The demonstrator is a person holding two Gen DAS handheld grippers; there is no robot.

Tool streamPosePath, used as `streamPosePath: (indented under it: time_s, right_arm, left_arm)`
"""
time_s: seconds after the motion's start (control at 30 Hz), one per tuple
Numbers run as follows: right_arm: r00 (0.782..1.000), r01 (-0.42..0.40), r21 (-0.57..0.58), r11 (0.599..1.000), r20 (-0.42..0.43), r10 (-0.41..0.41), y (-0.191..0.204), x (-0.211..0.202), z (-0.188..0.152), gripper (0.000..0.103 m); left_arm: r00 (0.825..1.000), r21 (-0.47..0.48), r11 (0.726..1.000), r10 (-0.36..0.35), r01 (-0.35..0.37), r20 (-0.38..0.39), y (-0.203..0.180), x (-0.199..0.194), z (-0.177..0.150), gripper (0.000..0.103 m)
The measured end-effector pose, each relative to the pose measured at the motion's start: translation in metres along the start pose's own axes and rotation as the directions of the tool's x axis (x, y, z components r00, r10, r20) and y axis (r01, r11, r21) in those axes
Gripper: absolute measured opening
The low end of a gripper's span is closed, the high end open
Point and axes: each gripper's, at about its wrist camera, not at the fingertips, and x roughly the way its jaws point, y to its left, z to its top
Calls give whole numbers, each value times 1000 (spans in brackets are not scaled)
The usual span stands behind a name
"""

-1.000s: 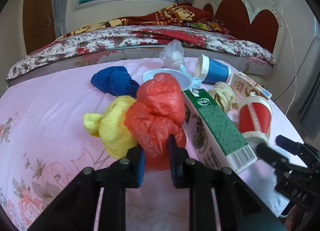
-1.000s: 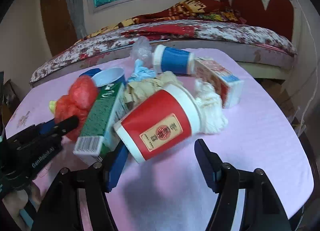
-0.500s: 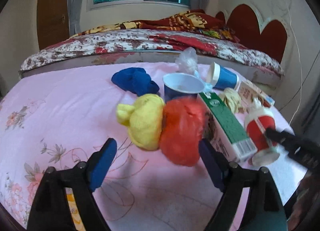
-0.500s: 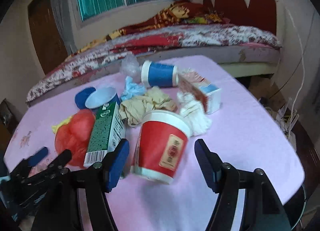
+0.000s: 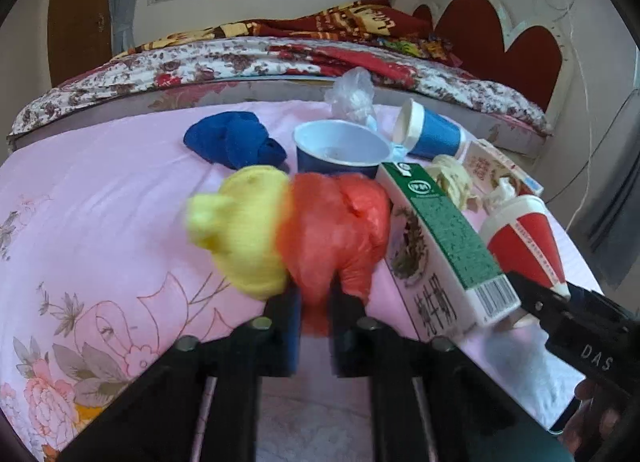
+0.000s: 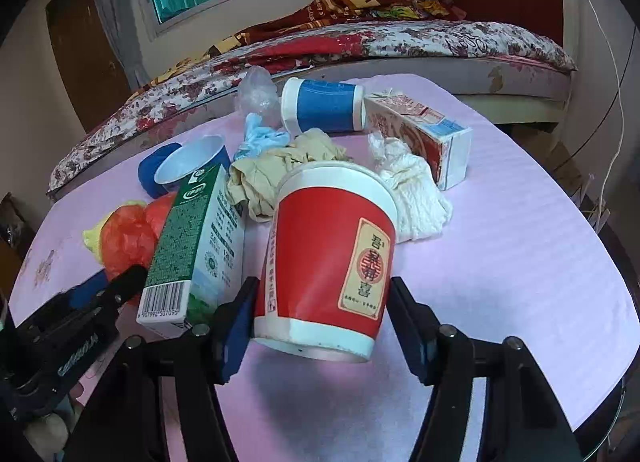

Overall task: Collect trash
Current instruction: 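Grasp the red plastic bag with the left tool while the right tool grasps the red paper cup, then carry the red bag and red cup with both tools over the black bucket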

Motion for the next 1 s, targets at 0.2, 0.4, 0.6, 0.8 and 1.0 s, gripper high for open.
streamPosePath:
  time_s: [0.2, 0.4, 0.6, 0.8, 1.0]
  right_arm:
    - [999, 18, -47, 999, 36, -17, -1, -19, -7, 61]
    - [997, 6, -40, 999, 80, -3, -13, -50, -19, 60]
    - [993, 33, -67, 997, 117, -25, -28, -95, -38, 60]
    - [985, 80, -41, 996, 157, -72, -68, -150, -57, 60]
    - [975, 140, 8, 990, 175, -139, -116, -192, -71, 60]
  left_arm:
    - [998, 33, 999, 10, -12, 68, -3, -29, -12, 11]
    - [994, 31, 999, 7, -11, 110, -8, -57, -16, 11]
    - [992, 83, 996, -32, 22, 124, -31, -81, -23, 10]
    - [987, 150, 985, -102, 83, 122, -73, -102, -38, 10]
    - [975, 228, 959, -196, 169, 104, -123, -118, -48, 10]
